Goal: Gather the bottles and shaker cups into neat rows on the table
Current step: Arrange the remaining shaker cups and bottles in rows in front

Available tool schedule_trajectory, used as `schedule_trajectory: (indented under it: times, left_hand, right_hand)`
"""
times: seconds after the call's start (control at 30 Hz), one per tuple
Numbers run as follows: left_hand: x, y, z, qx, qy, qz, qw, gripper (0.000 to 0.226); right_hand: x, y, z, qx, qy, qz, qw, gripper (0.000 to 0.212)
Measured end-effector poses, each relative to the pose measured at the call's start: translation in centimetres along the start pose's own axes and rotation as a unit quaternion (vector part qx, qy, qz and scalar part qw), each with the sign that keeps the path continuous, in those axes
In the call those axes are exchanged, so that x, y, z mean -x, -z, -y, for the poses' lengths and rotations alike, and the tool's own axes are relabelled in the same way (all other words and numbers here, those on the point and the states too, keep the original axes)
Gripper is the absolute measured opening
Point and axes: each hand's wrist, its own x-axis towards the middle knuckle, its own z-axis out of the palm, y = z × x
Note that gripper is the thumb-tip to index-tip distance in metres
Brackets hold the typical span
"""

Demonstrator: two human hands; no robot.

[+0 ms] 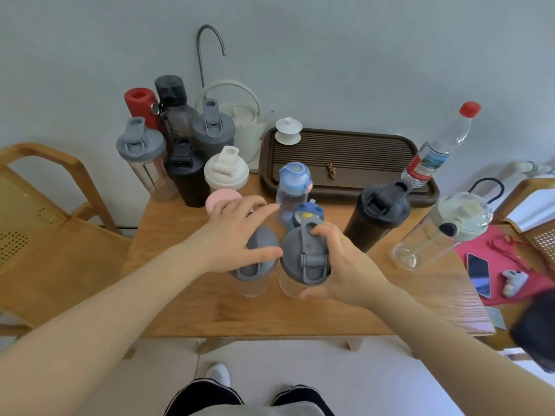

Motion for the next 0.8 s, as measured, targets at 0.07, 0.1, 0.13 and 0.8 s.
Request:
schedule_trajectory:
  times: [0.07,0.1,0.13,0.8]
  left_hand:
    - [-1.5,1.3,0.1,0.03,-0.016,-0.046,0.998,0.085]
    - [-2.6,2.0,0.2,0.054,-0.022,-0.063,0.996,0.075]
    - [-4.0,2.7,0.4,0.08,-0.025,-0.068,0.994,0.065]
    - [-19.1,-0.7,2.9,-0.04,-0.096,0.107,0.989,0.066]
  right_hand:
    - [-0.1,1.2,0.2,-0.003,0.007,-0.002,1.0,0.105]
    - [-0.4,1.9,0.1,-0.032,-0.009,-0.019,0.999,0.1]
    - [-1.0,2.7,-0.2,-0.062,-0.037,-0.049,0.996,0.091]
    - [-9.3,2.7,-2.5,0.27,-0.082,0.222,0.933,0.062]
